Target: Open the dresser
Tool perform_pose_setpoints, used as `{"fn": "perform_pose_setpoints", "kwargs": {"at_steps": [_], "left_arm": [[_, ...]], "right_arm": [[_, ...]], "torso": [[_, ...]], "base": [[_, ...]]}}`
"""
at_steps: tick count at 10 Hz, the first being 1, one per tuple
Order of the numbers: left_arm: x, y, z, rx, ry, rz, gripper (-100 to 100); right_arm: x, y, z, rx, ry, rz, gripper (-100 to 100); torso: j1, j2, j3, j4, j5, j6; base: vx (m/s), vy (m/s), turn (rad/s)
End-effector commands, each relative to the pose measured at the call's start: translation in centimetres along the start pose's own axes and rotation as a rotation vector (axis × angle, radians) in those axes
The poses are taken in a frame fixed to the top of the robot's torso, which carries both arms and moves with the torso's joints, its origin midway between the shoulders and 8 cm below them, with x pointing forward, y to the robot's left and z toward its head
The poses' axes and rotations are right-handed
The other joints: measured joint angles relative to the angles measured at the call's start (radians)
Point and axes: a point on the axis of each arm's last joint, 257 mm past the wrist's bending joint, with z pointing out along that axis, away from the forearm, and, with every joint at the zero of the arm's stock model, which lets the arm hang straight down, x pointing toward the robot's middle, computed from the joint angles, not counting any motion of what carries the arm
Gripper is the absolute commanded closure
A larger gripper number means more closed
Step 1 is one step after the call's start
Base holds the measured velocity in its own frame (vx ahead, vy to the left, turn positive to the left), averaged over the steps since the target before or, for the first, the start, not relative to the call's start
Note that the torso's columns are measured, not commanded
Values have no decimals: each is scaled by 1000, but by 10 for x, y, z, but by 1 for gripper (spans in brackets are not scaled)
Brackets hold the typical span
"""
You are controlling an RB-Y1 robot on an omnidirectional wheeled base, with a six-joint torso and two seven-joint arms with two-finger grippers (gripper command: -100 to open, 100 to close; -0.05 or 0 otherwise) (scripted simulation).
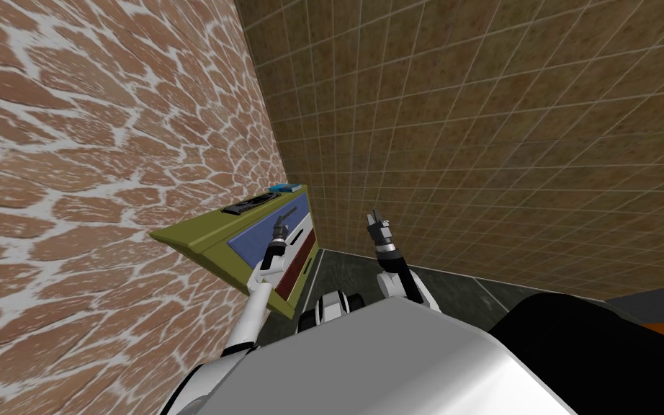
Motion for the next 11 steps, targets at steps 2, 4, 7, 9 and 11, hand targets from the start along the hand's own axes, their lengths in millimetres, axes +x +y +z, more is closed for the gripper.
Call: {"fn": "perform_pose_setpoints", "kwargs": {"at_steps": [2,4,7,9,11], "left_arm": [[1,24,8,-48,-1,1,-100],[-8,6,22,-1,-17,0,-100],[2,-4,42,11,-2,-3,-100],[-2,24,35,-47,-11,-1,-100],[-8,-1,56,9,-23,-6,-100]], "right_arm": [[0,0,0,0,0,0,0],[0,0,0,0,0,0,0],[0,0,0,0,0,0,0],[0,0,0,0,0,0,0],[0,0,0,0,0,0,0]], "torso": [[0,-6,-3,-2,0,0],[0,-6,-4,-2,0,1],[0,-3,-2,-1,0,0],[0,-6,-4,-2,0,0],[0,1,0,1,0,0]], "base": [[1,2,-1],[-45,1,-8],[-58,1,-7],[10,2,0],[-94,1,-18]]}}
